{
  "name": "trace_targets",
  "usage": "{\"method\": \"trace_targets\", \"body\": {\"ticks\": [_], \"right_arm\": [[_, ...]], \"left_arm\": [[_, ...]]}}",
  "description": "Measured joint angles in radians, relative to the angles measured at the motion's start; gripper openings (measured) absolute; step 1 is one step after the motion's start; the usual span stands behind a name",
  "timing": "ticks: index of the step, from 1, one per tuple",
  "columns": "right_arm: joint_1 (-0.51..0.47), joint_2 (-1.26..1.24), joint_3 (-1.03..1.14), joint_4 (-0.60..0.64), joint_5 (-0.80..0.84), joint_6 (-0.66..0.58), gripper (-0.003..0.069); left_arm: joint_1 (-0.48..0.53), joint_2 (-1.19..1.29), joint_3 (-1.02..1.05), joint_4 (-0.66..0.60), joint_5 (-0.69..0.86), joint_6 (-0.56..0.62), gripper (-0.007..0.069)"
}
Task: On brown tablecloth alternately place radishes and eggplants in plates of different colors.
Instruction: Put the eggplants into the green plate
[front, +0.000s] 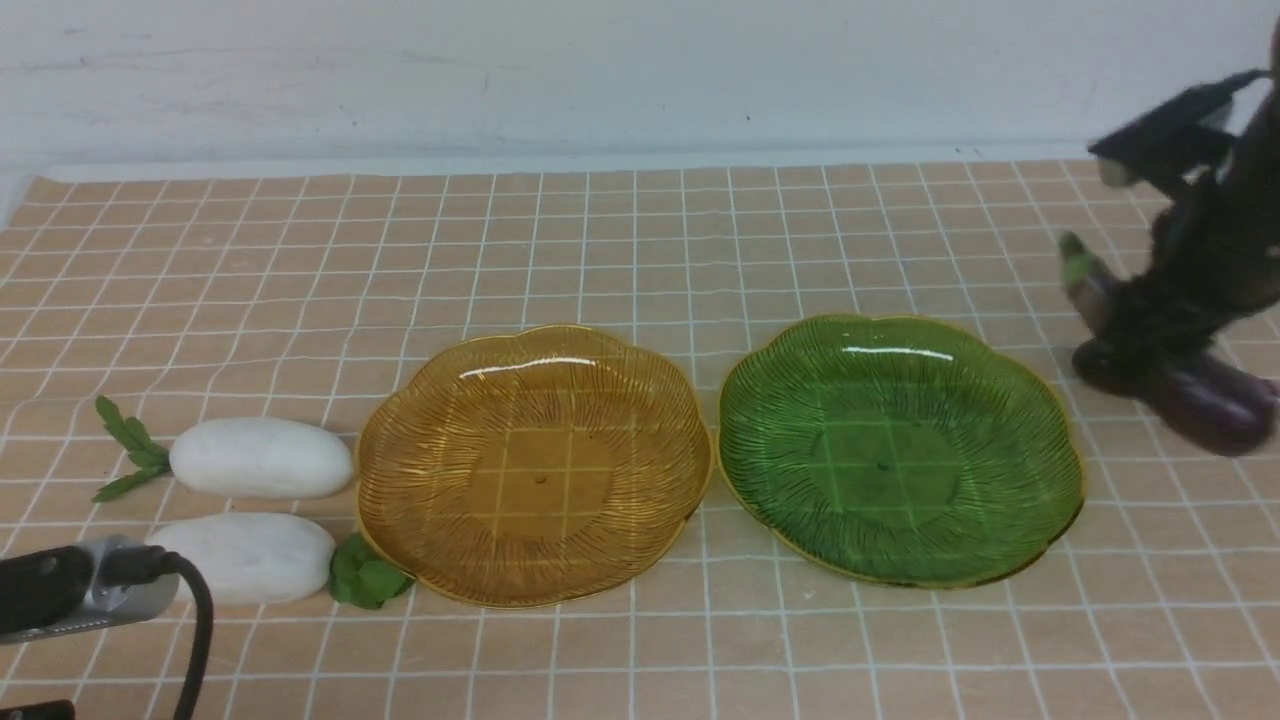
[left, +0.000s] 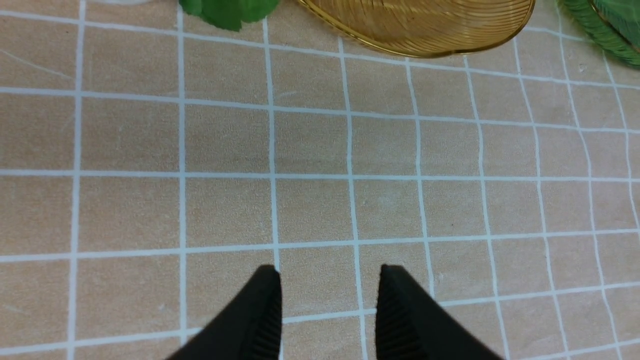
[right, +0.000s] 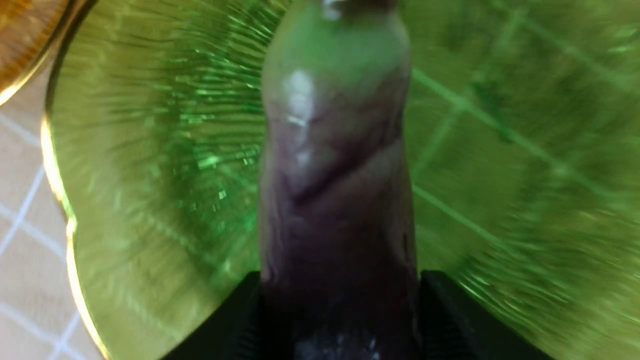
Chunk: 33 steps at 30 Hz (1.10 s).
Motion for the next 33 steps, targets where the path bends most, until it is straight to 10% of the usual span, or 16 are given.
{"method": "trace_targets", "body": {"ticks": [7, 18, 21, 33], "right_arm": [[-0.004, 0.024, -0.042, -0.037, -0.005, 0.140, 0.0608], [-0.282, 0.026, -0.168, -0.142, 0.082, 0.730, 0.0042], [-0.367, 0.043, -0.169, -0.171, 0.086, 0.842, 0.0008], [-0.481, 0.114, -0.169, -0.088, 0.076, 1.050, 0.0323]], "left_arm": [[0.000, 0.000, 0.000, 0.000, 0.000, 0.000, 0.0252], [0.000, 0.000, 0.000, 0.000, 0.000, 0.000, 0.0252], [0.000, 0.000, 0.000, 0.003, 0.003, 0.003, 0.0252], [0.000, 0.000, 0.000, 0.024, 0.007, 0.009, 0.0252]]}}
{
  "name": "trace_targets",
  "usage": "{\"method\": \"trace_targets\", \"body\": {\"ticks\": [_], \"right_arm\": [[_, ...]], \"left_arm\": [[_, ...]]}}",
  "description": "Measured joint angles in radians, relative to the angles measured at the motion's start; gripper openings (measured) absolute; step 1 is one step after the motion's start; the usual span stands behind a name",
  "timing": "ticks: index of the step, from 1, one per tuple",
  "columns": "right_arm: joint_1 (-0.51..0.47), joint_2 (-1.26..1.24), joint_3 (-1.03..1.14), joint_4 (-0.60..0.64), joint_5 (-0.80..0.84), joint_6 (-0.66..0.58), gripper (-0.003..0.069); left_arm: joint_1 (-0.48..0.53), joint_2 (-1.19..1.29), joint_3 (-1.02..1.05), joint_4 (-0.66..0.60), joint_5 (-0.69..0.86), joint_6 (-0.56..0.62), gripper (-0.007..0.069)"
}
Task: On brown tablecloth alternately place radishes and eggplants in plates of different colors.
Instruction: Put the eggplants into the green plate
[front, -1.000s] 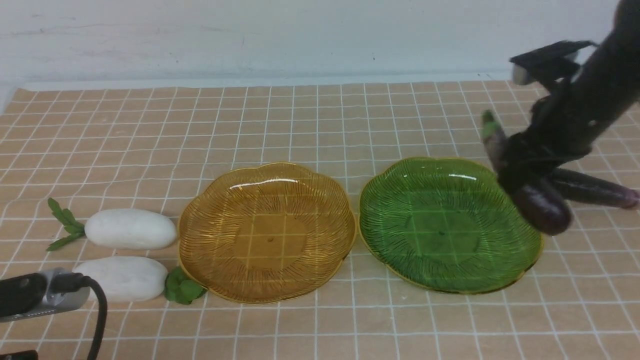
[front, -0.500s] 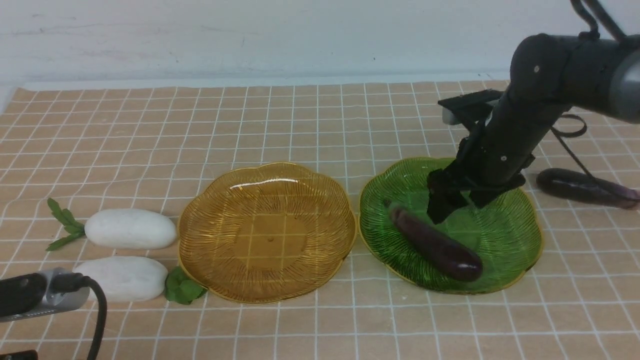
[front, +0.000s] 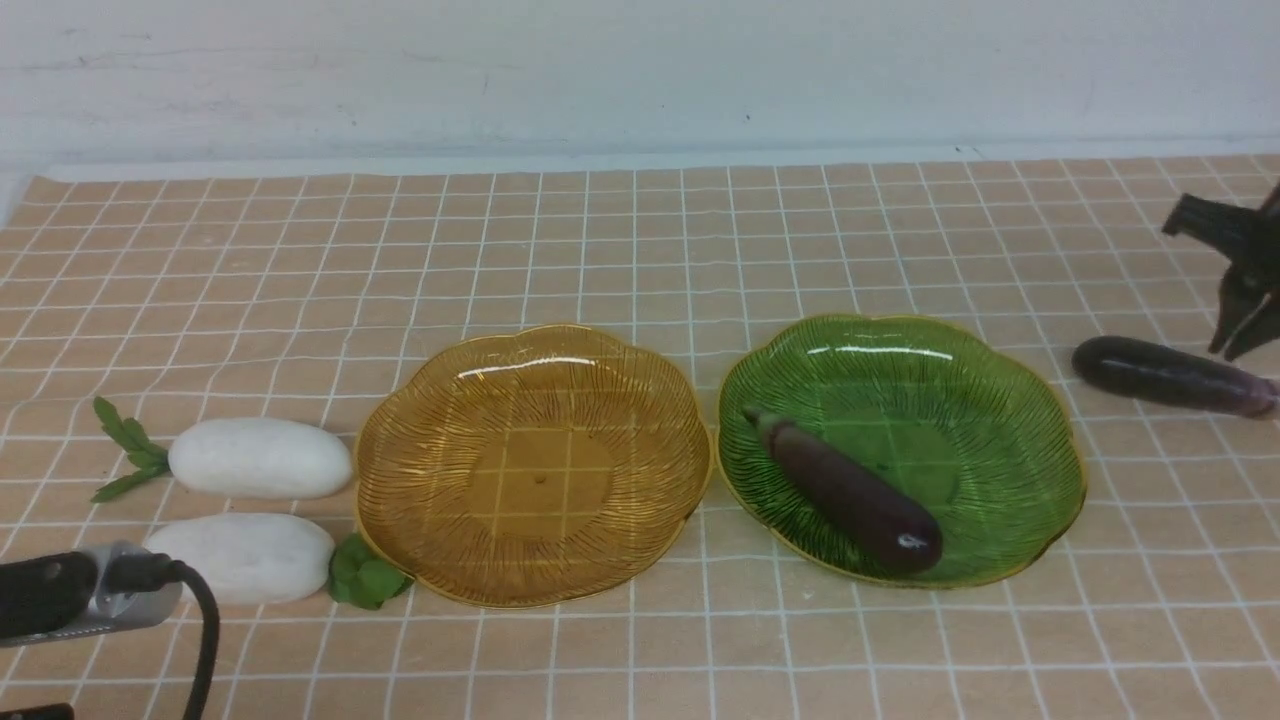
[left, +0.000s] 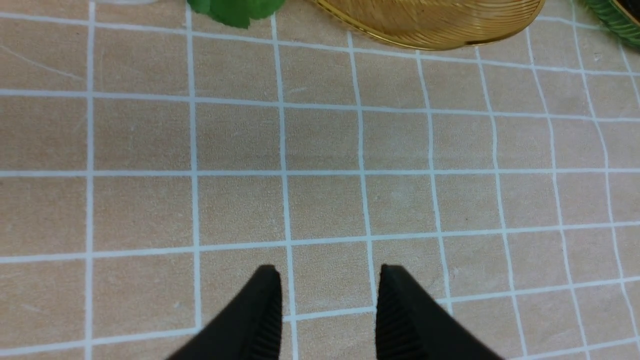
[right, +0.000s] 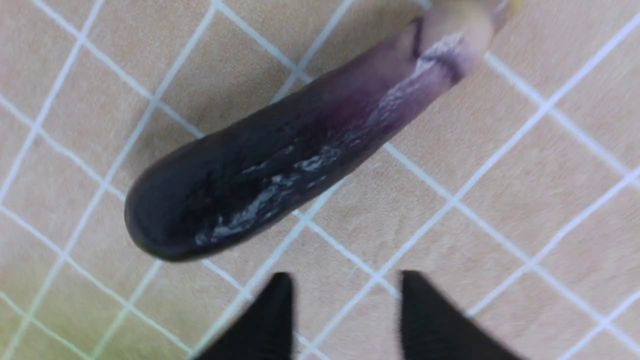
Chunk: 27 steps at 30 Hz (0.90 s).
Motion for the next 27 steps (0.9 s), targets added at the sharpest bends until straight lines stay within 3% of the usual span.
{"method": "trace_targets", "body": {"ticks": [3, 6, 10, 27], "right_arm": [[0.000, 0.020, 0.000, 0.000, -0.028, 0.093, 0.0461], [0.000, 0.044, 0.000, 0.000, -0.042, 0.164, 0.0553], [0.000, 0.091, 0.000, 0.008, -0.060, 0.234, 0.0625], [0.000, 0.140, -0.011, -0.001, -0.298, 0.267, 0.0540]], "left_arm": [[0.000, 0.000, 0.000, 0.000, 0.000, 0.000, 0.0252], [0.000, 0.000, 0.000, 0.000, -0.001, 0.000, 0.0252], [0.000, 0.000, 0.000, 0.000, -0.004, -0.003, 0.0252], [0.000, 0.000, 0.000, 0.000, -0.006, -0.029, 0.0252]]}}
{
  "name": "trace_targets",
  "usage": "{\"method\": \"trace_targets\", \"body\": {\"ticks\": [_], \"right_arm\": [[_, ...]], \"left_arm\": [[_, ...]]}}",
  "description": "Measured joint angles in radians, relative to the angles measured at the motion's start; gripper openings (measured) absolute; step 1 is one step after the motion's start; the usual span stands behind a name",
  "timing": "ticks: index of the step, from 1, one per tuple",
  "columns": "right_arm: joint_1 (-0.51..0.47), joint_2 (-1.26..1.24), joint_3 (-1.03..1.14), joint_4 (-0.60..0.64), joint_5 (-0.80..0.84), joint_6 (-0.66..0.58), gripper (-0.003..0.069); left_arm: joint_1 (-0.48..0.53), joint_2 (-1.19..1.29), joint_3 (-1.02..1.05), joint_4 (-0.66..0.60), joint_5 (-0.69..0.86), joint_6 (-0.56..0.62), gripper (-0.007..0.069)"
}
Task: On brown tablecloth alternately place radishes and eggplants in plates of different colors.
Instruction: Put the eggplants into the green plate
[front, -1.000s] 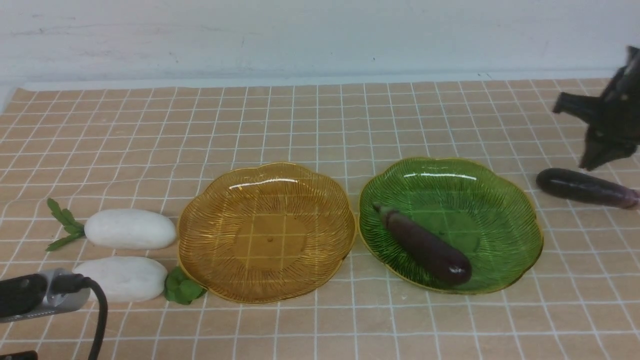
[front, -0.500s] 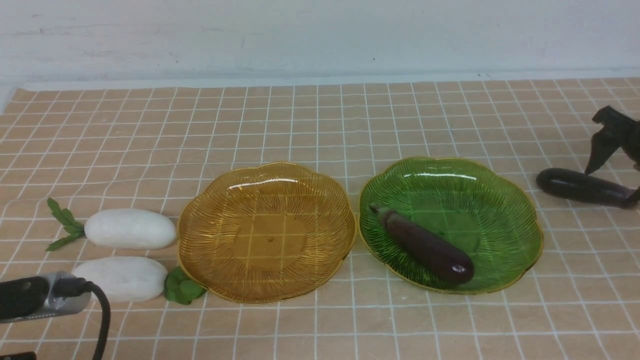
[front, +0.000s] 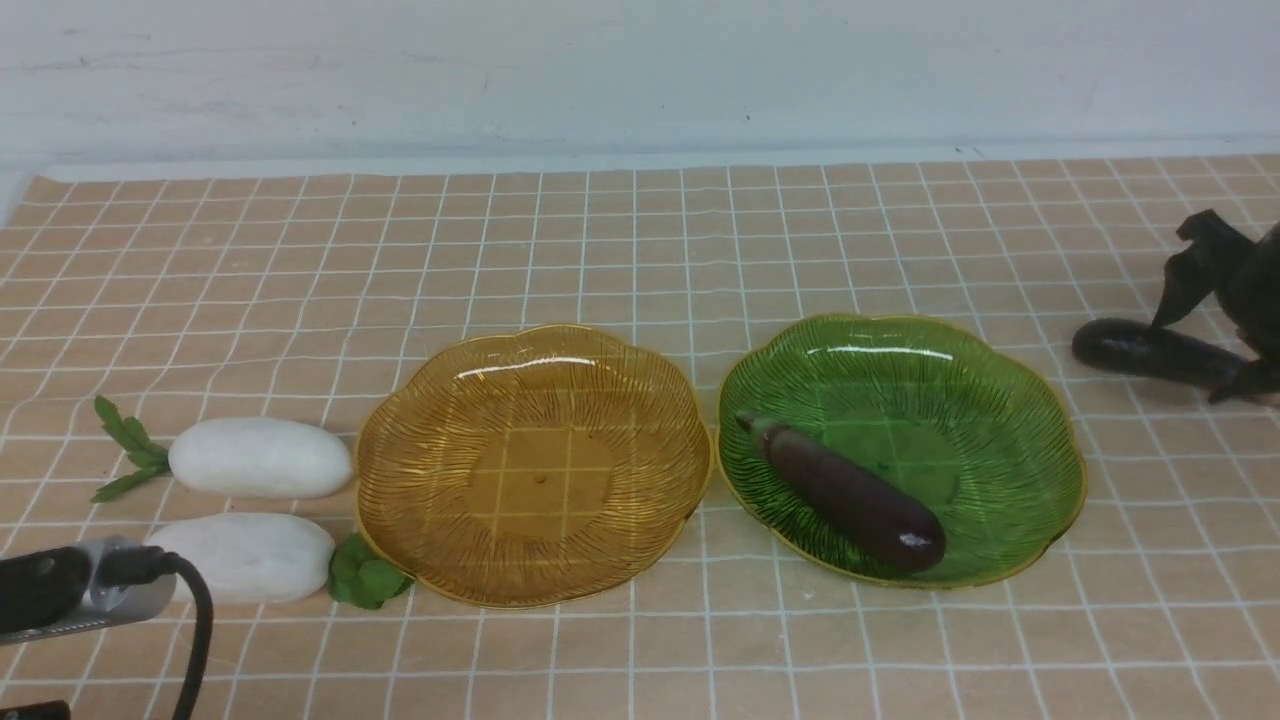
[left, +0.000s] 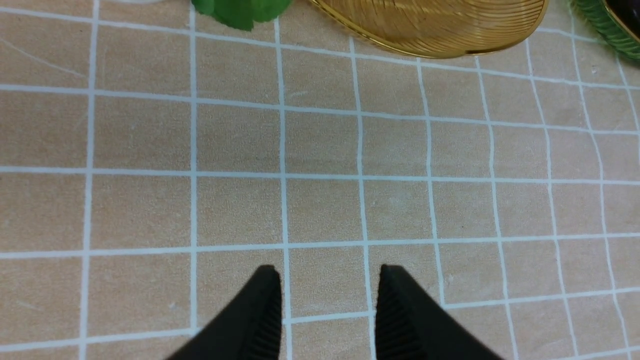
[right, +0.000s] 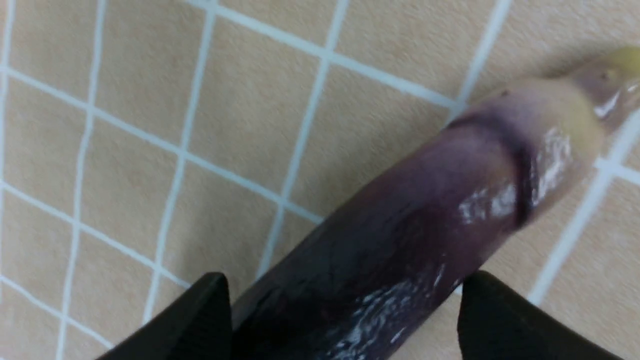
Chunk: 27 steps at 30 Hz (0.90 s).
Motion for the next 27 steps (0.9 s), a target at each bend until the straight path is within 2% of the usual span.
{"method": "trace_targets", "body": {"ticks": [3, 7, 8, 17, 22, 24, 27], "right_arm": [[-0.001, 0.003, -0.001, 0.002, -0.007, -0.014, 0.0514], [-0.003, 0.012, -0.030, 0.008, 0.000, -0.078, 0.0340], [-0.004, 0.013, -0.036, 0.005, 0.010, -0.091, 0.0322], [-0.009, 0.025, -0.109, -0.015, 0.129, -0.196, 0.0318], [-0.009, 0.025, -0.221, -0.004, 0.233, -0.338, 0.0315], [-0.009, 0.016, -0.268, 0.016, 0.274, -0.416, 0.0315], [0.013, -0.032, -0.339, 0.117, 0.307, -0.669, 0.0315]], "left_arm": [[0.000, 0.000, 0.000, 0.000, 0.000, 0.000, 0.0252], [0.000, 0.000, 0.000, 0.000, 0.000, -0.008, 0.0252], [0.000, 0.000, 0.000, 0.000, 0.000, -0.008, 0.0252], [0.000, 0.000, 0.000, 0.000, 0.000, -0.009, 0.0252], [0.000, 0.000, 0.000, 0.000, 0.000, -0.009, 0.0252], [0.000, 0.000, 0.000, 0.000, 0.000, -0.009, 0.0252], [0.000, 0.000, 0.000, 0.000, -0.004, -0.009, 0.0252]]}}
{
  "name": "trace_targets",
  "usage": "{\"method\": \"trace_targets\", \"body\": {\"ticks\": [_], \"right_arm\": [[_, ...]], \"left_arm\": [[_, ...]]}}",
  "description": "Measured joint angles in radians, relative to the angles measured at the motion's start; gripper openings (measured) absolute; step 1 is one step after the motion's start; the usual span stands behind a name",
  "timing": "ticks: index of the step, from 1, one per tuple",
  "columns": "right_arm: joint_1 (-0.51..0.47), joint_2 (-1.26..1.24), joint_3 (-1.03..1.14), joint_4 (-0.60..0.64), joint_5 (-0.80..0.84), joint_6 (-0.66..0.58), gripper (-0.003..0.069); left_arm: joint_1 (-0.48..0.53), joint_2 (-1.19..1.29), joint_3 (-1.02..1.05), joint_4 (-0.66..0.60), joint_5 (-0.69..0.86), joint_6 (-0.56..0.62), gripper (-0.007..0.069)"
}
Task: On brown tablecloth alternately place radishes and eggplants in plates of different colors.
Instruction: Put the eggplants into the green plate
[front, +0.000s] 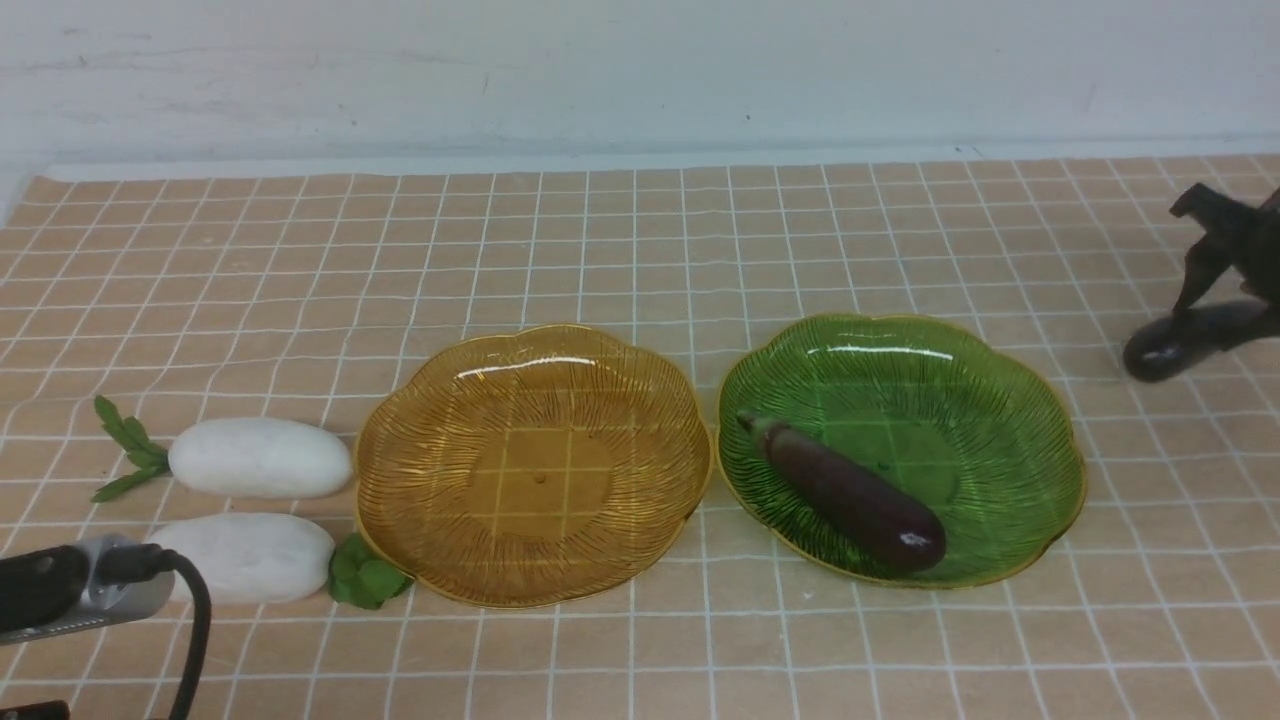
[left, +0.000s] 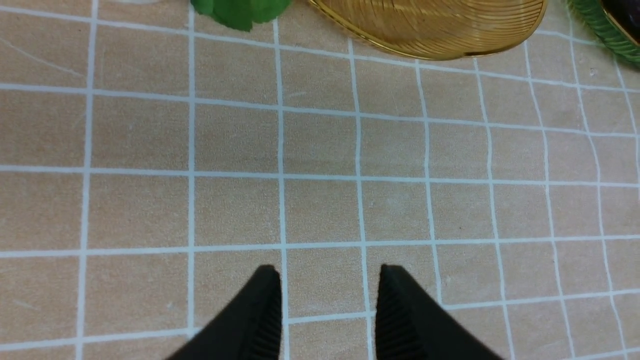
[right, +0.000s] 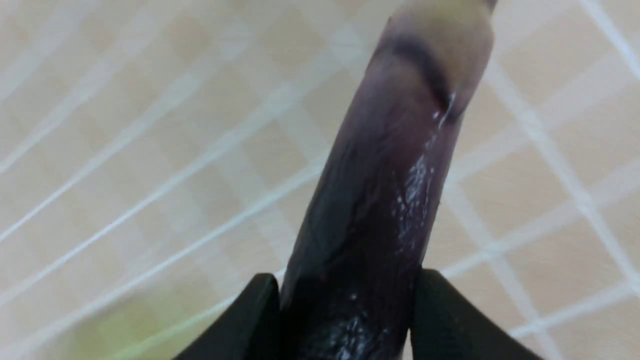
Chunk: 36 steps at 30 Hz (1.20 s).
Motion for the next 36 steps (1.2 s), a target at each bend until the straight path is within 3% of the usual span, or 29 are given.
{"method": "trace_targets", "body": {"ticks": [6, 10, 14, 17, 22, 27, 32, 36], "right_arm": [[0.171, -0.138, 0.101, 0.150, 0.006, -0.362, 0.0315], [0.367, -0.157, 0.243, 0.009, 0.015, -0.480, 0.0312], [0.496, -0.138, 0.299, -0.222, 0.021, -0.492, 0.0312], [0.542, -0.129, 0.299, -0.258, 0.019, -0.489, 0.0326], [0.578, -0.128, 0.299, -0.265, 0.019, -0.398, 0.0544], [0.578, -0.146, 0.315, -0.266, 0.013, -0.321, 0.0615], [0.578, -0.304, 0.422, -0.208, 0.011, -0.299, 0.0559], [0.578, -0.452, 0.503, -0.173, 0.011, -0.299, 0.0455]], "left_arm": [[0.000, 0.000, 0.000, 0.000, -0.037, 0.000, 0.0252], [0.000, 0.000, 0.000, -0.001, -0.062, -0.017, 0.0252], [0.000, 0.000, 0.000, -0.001, -0.087, -0.052, 0.0252], [0.000, 0.000, 0.000, -0.001, -0.107, -0.075, 0.0252], [0.000, 0.000, -0.003, 0.030, -0.121, -0.103, 0.0263], [0.000, 0.001, -0.045, 0.186, -0.103, -0.204, 0.0291], [0.000, 0.021, -0.129, 0.442, -0.052, -0.453, 0.0336], [0.000, 0.074, -0.152, 0.579, -0.045, -0.577, 0.0373]]}}
